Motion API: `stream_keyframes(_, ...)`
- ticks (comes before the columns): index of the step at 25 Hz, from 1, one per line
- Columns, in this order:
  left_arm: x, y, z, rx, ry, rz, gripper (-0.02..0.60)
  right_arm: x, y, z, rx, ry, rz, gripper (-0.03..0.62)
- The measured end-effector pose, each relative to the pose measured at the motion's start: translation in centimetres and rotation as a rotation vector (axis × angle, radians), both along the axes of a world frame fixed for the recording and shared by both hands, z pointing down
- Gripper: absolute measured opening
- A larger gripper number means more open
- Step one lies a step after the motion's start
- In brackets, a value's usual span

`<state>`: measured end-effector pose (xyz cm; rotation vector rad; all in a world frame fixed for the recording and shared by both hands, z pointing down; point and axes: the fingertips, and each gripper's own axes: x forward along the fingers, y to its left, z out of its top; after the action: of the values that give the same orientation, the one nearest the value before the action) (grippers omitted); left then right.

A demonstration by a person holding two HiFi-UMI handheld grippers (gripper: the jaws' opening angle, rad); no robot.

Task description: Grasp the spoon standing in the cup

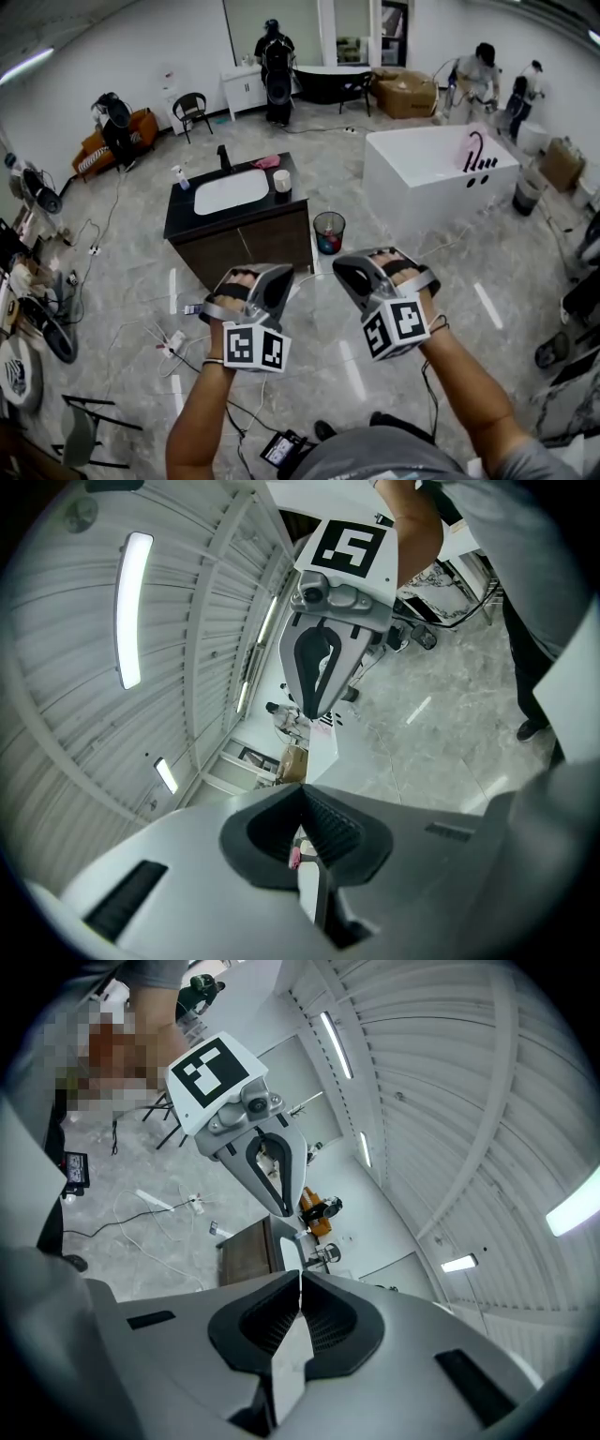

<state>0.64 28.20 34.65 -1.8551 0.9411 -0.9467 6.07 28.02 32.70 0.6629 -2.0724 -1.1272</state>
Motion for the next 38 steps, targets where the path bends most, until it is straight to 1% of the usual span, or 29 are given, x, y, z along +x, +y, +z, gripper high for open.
stream_keyframes(7,-1.0,-0.2,0.3,0.004,0.016,0.016,0.002,-0.8,-0.4,0.1,-0.009,-0.01,0.023,0.034)
stream_keyframes(13,-1.0,-1.9,1.0,-0.018,0.01,0.016,0.002,-0.9,-2.2,0.0,-0.018,-0.023,0.021,0.034)
stream_keyframes(16,-0.9,-3.3,1.3,-0.027,0.003,0.01,0.002,-0.7,-3.9,0.3,-0.026,-0.031,0.014,0.034)
stream_keyframes(21,-0.7,-7.4,2.1,-0.044,-0.006,-0.018,0.002,-0.3,-8.1,0.9,-0.039,-0.048,-0.006,0.034)
stream_keyframes(27,0.9,-13.3,3.1,-0.073,-0.023,-0.043,0.002,0.9,-14.6,1.6,-0.058,-0.066,-0.038,0.034)
stream_keyframes(31,1.4,-17.0,3.5,-0.082,-0.024,-0.073,0.002,1.7,-18.7,1.5,-0.063,-0.084,-0.055,0.034)
stream_keyframes(38,2.3,-22.1,3.8,-0.092,-0.037,-0.114,0.002,2.8,-24.0,1.9,-0.075,-0.101,-0.095,0.034)
